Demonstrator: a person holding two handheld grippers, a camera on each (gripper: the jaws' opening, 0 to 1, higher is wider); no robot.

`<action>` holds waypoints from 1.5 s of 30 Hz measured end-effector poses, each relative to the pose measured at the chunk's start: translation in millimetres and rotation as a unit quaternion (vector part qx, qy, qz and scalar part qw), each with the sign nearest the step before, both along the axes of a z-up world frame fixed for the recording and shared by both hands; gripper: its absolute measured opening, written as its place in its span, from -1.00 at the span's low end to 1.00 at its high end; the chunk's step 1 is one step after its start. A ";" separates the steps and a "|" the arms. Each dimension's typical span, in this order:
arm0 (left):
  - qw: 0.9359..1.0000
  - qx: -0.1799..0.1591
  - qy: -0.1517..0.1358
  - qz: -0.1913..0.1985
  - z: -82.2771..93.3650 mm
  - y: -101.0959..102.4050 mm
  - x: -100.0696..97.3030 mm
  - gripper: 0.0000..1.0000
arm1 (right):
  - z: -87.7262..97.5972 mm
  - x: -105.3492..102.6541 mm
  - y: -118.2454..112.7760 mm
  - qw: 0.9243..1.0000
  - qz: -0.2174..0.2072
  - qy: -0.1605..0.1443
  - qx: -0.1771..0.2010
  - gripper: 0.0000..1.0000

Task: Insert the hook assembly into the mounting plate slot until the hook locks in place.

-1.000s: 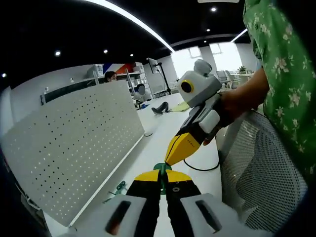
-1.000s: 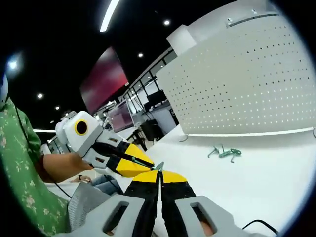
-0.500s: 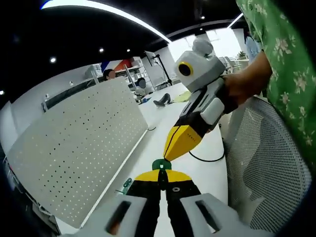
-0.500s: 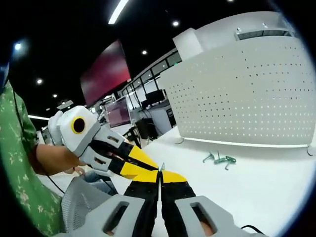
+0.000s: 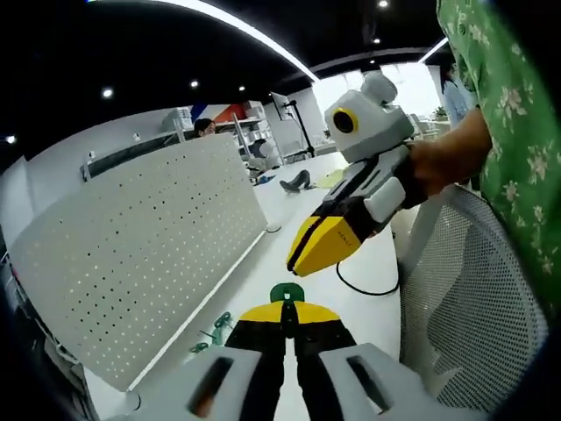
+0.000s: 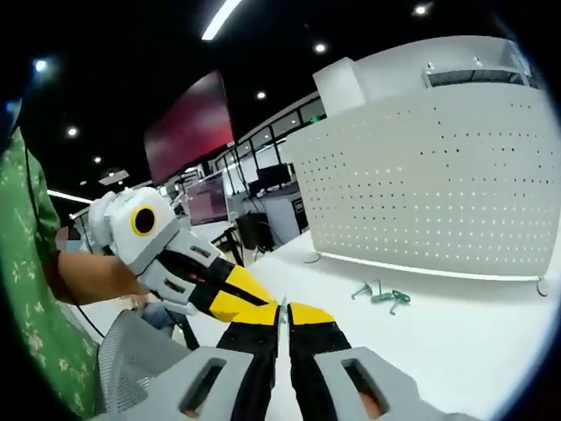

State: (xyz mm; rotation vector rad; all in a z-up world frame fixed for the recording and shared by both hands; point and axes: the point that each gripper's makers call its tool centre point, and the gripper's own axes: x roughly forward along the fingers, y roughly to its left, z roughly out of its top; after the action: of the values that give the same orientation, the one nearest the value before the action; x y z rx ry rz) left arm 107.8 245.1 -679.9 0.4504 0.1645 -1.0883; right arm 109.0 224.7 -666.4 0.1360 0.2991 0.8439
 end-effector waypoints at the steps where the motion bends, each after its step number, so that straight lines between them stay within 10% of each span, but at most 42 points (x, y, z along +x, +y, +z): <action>1: 1.000 -0.005 0.001 0.007 0.9 2.0 2.5 -0.97 | -0.7 1.4 -1.8 1.000 -0.004 -0.001 -0.004 -0.87; 25: 0.984 -0.098 0.055 0.142 21.3 47.5 50.5 -0.97 | 17.3 27.3 -27.5 0.991 -0.069 -0.103 -0.055 0.09; 45: 0.944 -0.152 0.015 0.291 74.6 103.3 117.2 -0.97 | 37.9 44.8 -50.3 0.985 -0.113 -0.121 -0.043 1.00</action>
State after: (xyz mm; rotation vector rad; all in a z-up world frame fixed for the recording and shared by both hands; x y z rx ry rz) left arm 225.0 348.3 -605.4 0.0892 0.1413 -0.5228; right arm 153.8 174.4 -628.4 -0.0142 0.0881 0.6141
